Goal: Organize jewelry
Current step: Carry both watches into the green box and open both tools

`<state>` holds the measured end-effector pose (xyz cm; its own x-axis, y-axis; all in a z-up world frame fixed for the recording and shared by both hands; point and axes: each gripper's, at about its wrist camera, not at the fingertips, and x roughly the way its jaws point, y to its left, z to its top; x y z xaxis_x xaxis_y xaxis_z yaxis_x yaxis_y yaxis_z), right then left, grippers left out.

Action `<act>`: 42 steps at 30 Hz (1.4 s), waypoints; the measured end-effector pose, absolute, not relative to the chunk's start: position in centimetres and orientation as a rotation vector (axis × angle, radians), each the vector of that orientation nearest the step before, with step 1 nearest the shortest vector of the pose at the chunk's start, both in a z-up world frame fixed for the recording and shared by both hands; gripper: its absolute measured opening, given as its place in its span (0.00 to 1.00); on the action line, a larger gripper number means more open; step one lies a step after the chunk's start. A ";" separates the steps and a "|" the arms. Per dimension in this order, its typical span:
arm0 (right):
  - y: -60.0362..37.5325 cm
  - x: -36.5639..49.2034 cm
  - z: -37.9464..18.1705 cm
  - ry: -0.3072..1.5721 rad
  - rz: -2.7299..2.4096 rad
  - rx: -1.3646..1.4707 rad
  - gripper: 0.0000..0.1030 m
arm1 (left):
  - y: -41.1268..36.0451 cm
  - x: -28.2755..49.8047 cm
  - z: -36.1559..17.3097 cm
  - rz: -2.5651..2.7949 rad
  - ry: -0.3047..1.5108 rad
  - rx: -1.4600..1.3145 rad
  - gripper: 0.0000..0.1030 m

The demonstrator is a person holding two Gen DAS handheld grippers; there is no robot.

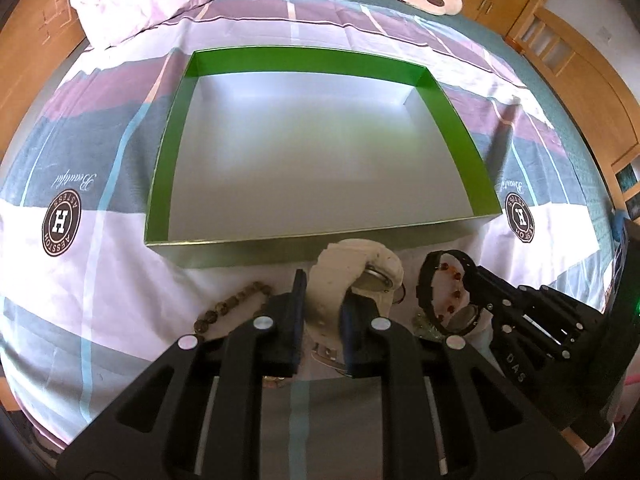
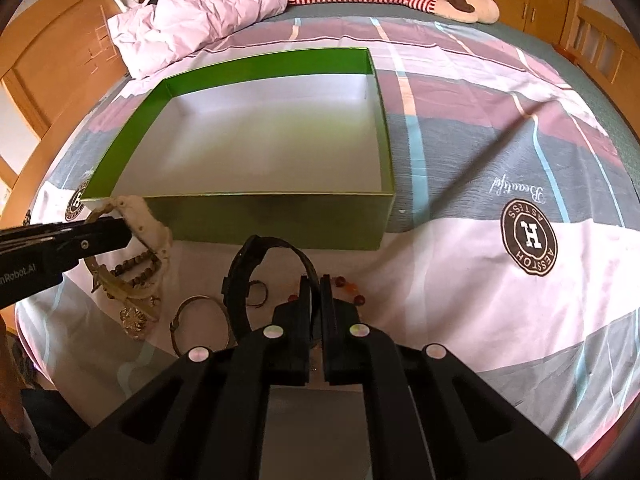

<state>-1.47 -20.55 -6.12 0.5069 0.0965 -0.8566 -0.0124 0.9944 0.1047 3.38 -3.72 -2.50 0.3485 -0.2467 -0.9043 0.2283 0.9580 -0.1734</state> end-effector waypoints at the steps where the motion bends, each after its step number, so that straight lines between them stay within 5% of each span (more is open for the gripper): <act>1: -20.4 -1.4 -6.1 1.032 0.065 0.082 0.04 | -3.6 3.4 -2.5 -0.305 1.173 -0.017 0.15; 42: -19.8 -1.5 -5.9 1.005 0.102 0.090 0.04 | -3.7 3.4 -2.1 -0.283 1.143 0.009 0.15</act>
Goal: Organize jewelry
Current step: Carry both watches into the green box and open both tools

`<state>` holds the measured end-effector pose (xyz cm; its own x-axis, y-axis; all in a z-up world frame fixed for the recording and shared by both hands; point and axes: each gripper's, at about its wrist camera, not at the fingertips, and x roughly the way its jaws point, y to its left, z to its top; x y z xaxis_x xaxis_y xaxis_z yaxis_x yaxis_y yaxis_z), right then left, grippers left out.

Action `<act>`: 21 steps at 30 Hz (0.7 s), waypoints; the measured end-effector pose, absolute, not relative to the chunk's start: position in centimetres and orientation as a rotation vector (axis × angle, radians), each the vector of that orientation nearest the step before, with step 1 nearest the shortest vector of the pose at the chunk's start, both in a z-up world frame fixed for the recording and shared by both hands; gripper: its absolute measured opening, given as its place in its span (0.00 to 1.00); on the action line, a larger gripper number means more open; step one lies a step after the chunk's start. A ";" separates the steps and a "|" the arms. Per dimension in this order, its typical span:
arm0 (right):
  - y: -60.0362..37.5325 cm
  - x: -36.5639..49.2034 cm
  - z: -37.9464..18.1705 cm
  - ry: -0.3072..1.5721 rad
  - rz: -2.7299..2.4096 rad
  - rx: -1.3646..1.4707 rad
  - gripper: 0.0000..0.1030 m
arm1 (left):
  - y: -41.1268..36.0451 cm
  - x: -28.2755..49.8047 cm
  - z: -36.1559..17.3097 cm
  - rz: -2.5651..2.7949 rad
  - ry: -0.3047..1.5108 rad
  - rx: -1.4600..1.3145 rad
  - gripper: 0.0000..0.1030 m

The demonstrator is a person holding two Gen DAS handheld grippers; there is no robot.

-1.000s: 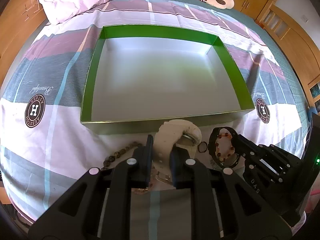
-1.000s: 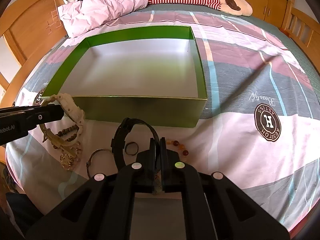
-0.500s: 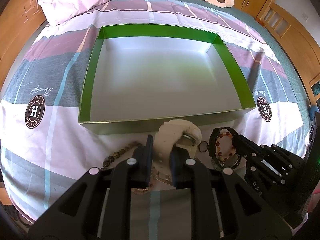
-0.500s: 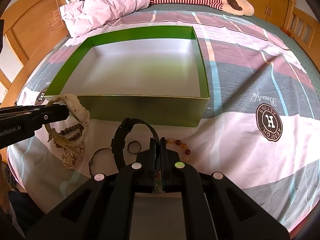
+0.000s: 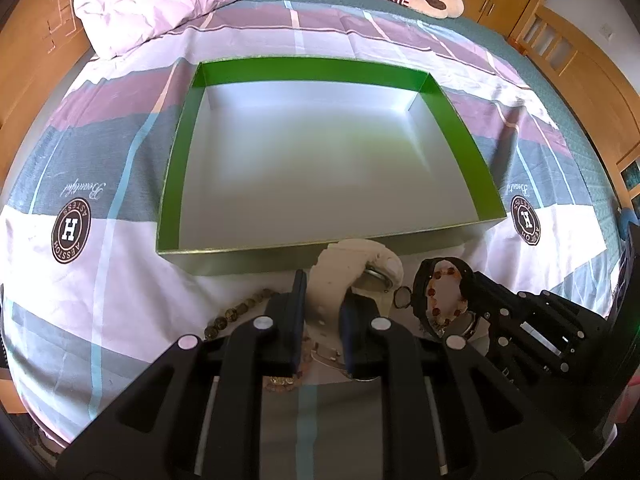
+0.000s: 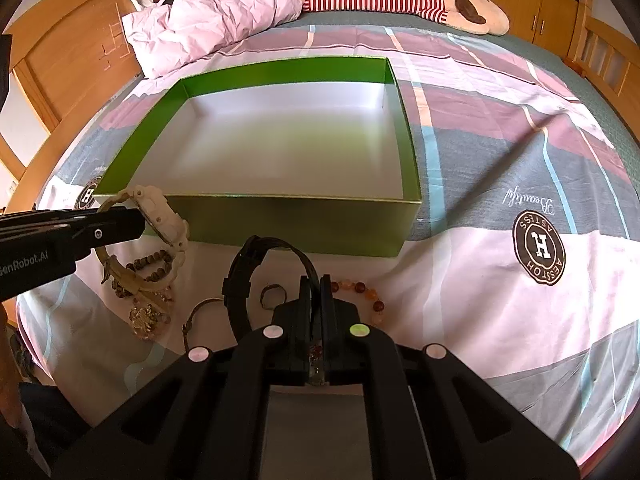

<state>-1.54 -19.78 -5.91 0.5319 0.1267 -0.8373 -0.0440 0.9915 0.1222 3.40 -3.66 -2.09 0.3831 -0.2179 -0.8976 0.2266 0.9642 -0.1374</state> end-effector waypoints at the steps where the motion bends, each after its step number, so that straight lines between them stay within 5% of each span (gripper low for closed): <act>1: -19.8 -1.6 -5.8 1.000 0.104 0.092 0.04 | -3.6 3.4 -2.0 -0.282 1.136 0.008 0.15; 13: -20.3 -0.5 0.8 0.822 0.129 0.124 0.04 | -0.9 4.1 4.8 -0.394 0.880 -0.112 0.15; 21: -20.4 5.6 -1.9 0.863 0.082 0.126 0.04 | -0.4 9.1 1.7 -0.308 0.954 -0.166 0.15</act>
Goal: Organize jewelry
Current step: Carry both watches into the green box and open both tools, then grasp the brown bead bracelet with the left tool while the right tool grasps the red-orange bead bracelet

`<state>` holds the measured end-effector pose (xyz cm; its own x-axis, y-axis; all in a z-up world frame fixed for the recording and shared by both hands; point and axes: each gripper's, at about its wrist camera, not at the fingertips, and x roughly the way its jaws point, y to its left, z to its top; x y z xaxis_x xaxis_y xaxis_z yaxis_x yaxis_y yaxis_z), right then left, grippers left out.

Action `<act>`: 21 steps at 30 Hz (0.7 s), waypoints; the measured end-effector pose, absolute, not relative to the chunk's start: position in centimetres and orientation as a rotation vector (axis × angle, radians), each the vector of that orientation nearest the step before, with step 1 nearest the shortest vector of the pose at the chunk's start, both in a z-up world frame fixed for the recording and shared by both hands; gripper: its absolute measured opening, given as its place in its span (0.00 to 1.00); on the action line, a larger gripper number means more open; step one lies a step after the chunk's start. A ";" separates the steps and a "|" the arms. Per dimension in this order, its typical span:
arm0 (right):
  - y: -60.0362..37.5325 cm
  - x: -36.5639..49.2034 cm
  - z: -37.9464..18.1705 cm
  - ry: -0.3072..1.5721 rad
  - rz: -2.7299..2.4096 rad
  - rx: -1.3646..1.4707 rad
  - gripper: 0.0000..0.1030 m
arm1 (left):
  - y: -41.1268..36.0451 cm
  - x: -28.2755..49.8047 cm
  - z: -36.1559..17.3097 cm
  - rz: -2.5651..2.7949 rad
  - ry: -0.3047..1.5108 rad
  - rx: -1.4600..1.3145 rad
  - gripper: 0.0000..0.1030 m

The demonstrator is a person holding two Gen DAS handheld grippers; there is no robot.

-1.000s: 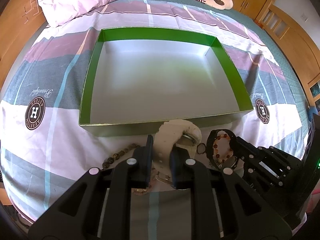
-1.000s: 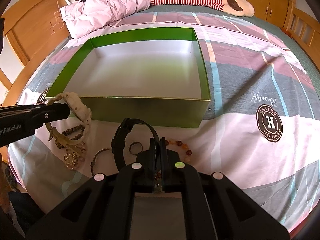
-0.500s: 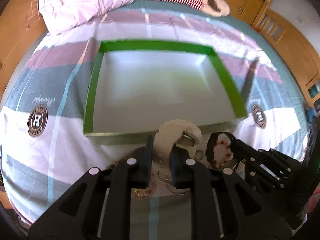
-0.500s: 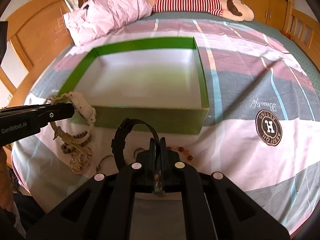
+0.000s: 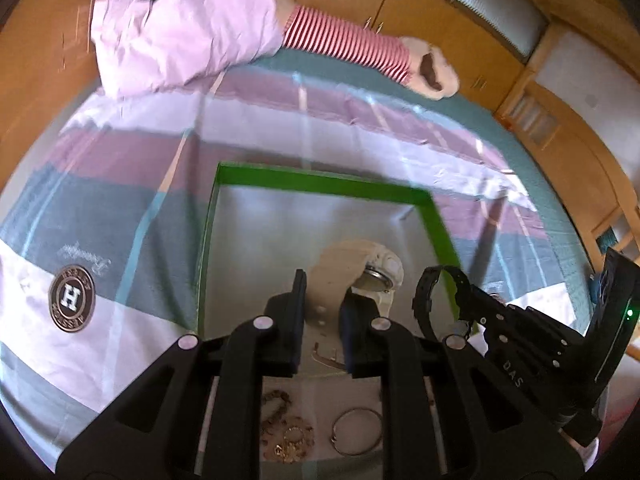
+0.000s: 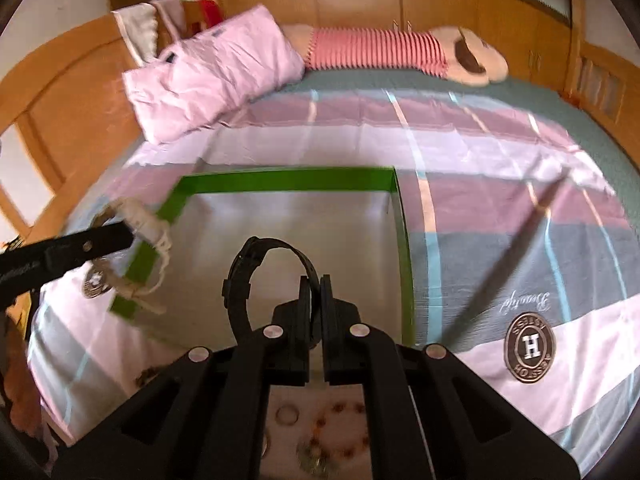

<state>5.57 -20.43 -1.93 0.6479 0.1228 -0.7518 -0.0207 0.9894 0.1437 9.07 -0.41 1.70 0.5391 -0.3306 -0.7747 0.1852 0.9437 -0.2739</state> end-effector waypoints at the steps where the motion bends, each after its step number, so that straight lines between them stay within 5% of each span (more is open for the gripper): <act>1: -20.6 6.1 -2.6 0.877 0.087 0.135 0.06 | -0.6 9.6 1.1 -0.300 0.972 -0.163 0.15; 3: -20.8 6.4 -3.0 0.893 0.092 0.144 0.11 | -1.0 10.2 0.1 -0.290 1.004 -0.159 0.15; 5: -21.2 6.0 -2.7 0.897 0.087 0.165 0.35 | -0.8 10.3 -0.4 -0.285 1.026 -0.171 0.25; 7: -21.8 4.9 -1.7 0.875 0.104 0.207 0.48 | -0.7 9.9 -0.1 -0.291 1.020 -0.176 0.36; 12: -21.9 1.8 -0.7 0.941 0.135 0.138 0.48 | -1.0 7.3 1.4 -0.361 1.021 -0.122 0.50; 21: -21.8 1.9 -8.1 1.236 0.012 0.019 0.37 | -1.4 5.5 -2.6 -0.399 1.250 0.017 0.51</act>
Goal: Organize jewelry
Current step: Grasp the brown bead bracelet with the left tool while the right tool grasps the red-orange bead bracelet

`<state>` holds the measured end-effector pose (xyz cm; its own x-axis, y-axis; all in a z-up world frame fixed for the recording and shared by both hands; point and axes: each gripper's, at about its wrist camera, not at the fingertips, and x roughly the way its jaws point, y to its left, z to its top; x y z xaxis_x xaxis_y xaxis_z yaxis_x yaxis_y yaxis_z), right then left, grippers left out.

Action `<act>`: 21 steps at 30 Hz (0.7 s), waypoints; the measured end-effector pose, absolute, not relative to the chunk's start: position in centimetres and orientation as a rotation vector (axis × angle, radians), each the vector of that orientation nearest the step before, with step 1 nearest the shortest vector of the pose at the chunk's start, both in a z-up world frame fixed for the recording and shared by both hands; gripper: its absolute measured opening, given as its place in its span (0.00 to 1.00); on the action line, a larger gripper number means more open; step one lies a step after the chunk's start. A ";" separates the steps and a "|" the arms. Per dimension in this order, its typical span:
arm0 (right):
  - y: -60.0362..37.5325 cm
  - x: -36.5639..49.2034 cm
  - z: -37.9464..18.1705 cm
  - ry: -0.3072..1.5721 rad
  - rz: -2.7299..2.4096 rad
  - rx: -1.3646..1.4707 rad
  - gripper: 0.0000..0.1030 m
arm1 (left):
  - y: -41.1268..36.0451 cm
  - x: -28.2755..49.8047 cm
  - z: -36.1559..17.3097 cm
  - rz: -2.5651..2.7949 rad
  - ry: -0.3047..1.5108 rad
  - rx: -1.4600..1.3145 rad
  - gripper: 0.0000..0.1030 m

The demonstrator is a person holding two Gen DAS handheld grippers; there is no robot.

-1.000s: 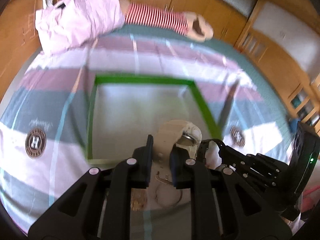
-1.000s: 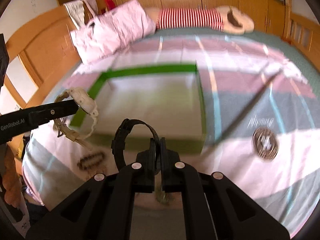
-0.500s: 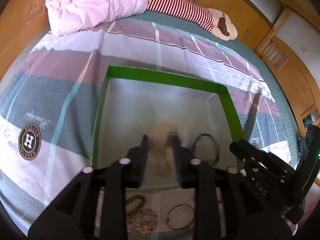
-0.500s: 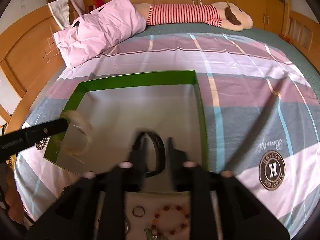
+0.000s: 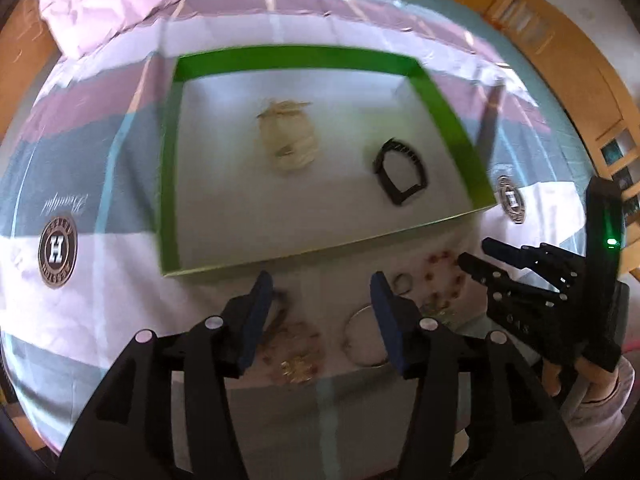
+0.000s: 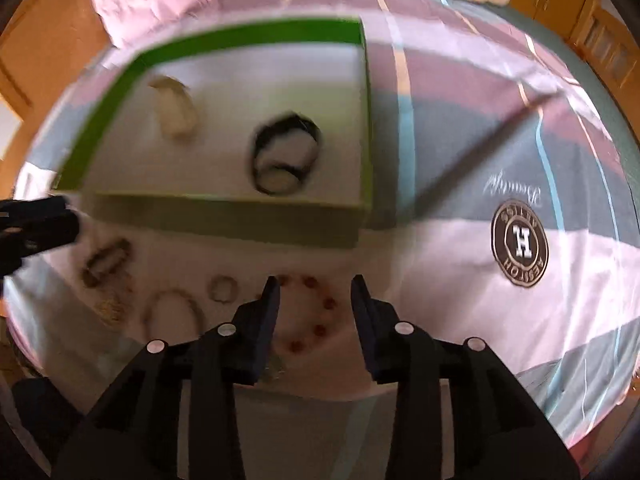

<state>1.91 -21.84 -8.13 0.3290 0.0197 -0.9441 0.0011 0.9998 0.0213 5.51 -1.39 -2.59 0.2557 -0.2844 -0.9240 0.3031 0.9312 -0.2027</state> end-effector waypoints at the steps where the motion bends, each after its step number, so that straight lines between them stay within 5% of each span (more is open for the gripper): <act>1: -21.8 2.0 -8.7 1.253 0.007 0.014 0.37 | -0.8 5.7 -3.0 -0.381 1.272 0.006 0.54; 6: -21.8 2.2 -10.5 1.305 -0.009 0.007 0.31 | 1.6 6.7 -4.8 -0.281 1.355 -0.019 0.57; 8: -21.6 2.0 -10.3 1.293 0.010 0.029 0.07 | 2.1 6.7 -5.4 -0.258 1.375 -0.022 0.57; 16: -20.3 1.4 -8.8 1.216 0.079 0.056 0.07 | 2.3 6.9 -7.2 -0.213 1.416 0.045 0.56; 21: -20.0 1.4 -9.5 1.247 0.069 0.057 0.07 | 2.1 7.2 -8.6 -0.157 1.447 0.105 0.46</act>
<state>1.41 -19.95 -9.52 0.3164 0.0833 -0.9450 -0.0213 0.9965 0.0806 7.17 2.12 -8.62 0.1159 -0.0435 -0.9923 0.1699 0.9852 -0.0233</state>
